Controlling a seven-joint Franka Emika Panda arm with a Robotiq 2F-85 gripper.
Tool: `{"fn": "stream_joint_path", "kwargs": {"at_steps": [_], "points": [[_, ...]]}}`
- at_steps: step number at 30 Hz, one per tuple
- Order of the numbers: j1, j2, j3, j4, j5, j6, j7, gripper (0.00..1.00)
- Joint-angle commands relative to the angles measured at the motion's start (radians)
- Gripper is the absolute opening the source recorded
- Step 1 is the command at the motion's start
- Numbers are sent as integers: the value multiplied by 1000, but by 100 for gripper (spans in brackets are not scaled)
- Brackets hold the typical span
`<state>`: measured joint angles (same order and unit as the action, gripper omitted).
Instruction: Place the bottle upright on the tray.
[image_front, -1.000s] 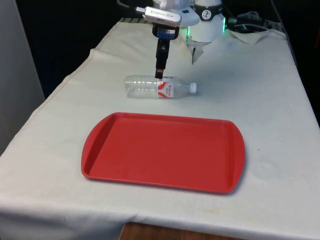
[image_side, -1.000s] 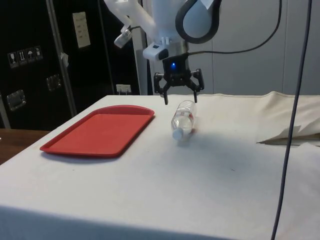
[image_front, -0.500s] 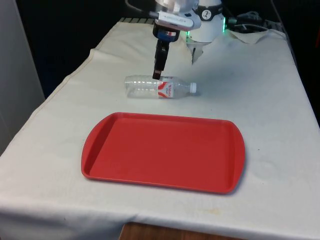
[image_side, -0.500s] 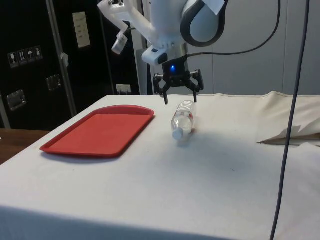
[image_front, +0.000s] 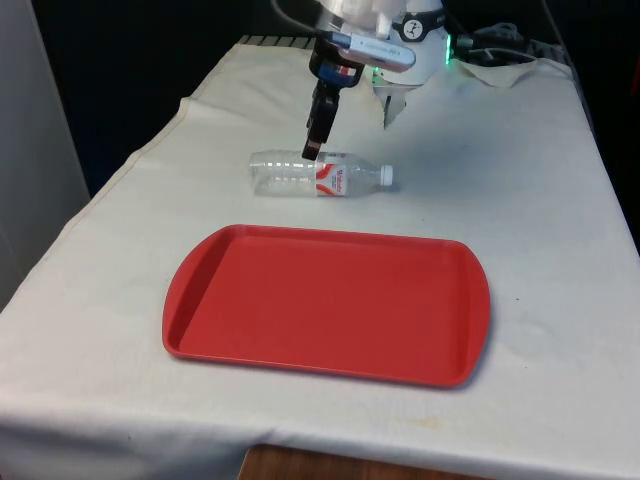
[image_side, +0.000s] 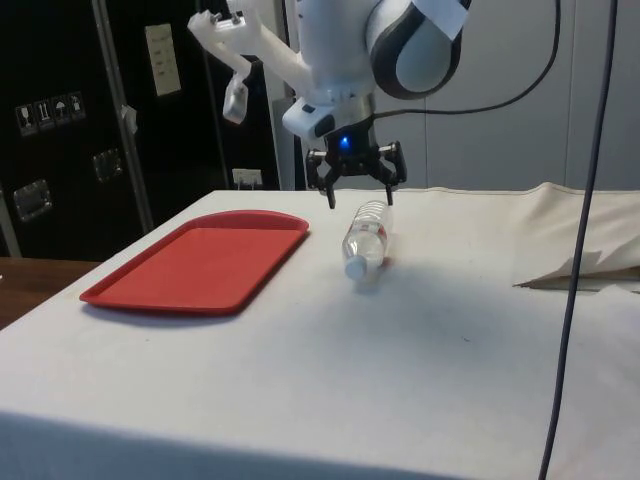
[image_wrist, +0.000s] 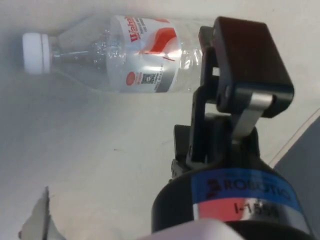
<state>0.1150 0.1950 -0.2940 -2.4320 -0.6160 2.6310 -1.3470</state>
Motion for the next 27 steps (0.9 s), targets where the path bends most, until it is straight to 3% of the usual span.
{"fn": "stream_joint_path", "kwargs": {"at_steps": [1,3,4,5,8,11,12,13,20,21,22,27], "points": [[10,4,-11,11,-39,-2,36,100],[11,3,-10,11,-76,-3,75,100],[2,0,0,0,-39,0,41,100],[12,3,-9,11,-87,-3,87,100],[14,3,-7,12,-136,-5,139,100],[15,3,-4,12,-172,-7,180,100],[5,0,5,0,-139,-1,149,100],[15,3,-2,12,-183,-8,194,100],[14,14,13,3,-266,-20,286,100],[6,13,20,-4,-239,-16,261,100],[14,16,14,3,-275,-22,295,100],[15,21,21,4,-330,-38,354,100]]}}
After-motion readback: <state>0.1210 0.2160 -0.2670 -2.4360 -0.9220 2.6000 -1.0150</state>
